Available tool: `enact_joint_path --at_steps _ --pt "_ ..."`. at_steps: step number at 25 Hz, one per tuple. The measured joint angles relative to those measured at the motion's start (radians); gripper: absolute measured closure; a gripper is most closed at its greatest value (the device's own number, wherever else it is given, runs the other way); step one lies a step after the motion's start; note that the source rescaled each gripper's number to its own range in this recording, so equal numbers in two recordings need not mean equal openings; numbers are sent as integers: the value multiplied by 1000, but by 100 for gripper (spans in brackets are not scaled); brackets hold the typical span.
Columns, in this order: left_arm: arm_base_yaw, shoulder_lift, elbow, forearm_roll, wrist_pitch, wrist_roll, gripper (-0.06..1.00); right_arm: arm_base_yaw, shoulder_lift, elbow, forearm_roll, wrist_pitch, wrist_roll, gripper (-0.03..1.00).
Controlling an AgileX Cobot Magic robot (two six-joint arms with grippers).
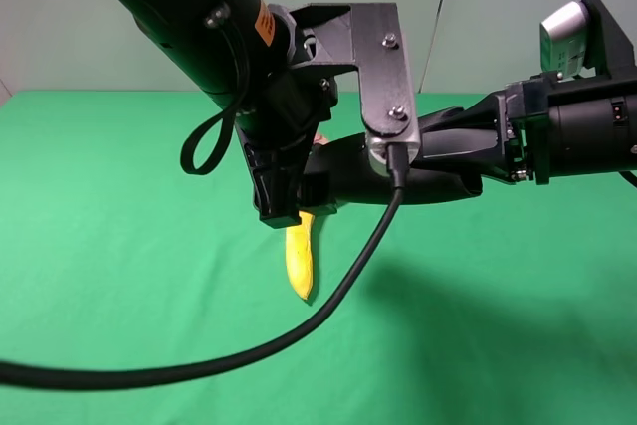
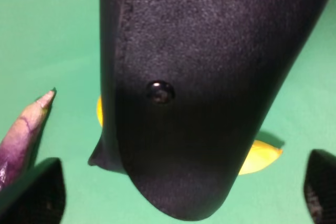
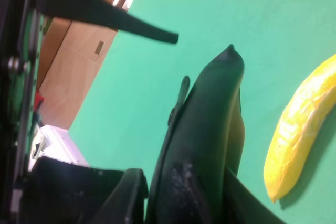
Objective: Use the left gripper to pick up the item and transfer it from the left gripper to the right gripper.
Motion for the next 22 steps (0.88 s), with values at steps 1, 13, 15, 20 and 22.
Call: enact_joint_path --at_steps 1,13,15,20,22 --pt "0 0 0 0 -2 -7 7 0 0 0 0 -1 0 90" --pt "0 -1 0 0 -4 -19 -5 0 0 0 -1 -4 0 90" --pt "0 -6 0 0 -4 -19 -5 0 0 0 -1 -4 0 90" --pt "0 -67 0 0 4 -46 -5 0 0 0 -1 -4 0 90" --pt "0 -105 0 0 19 -72 -5 0 0 0 -1 -4 0 90"
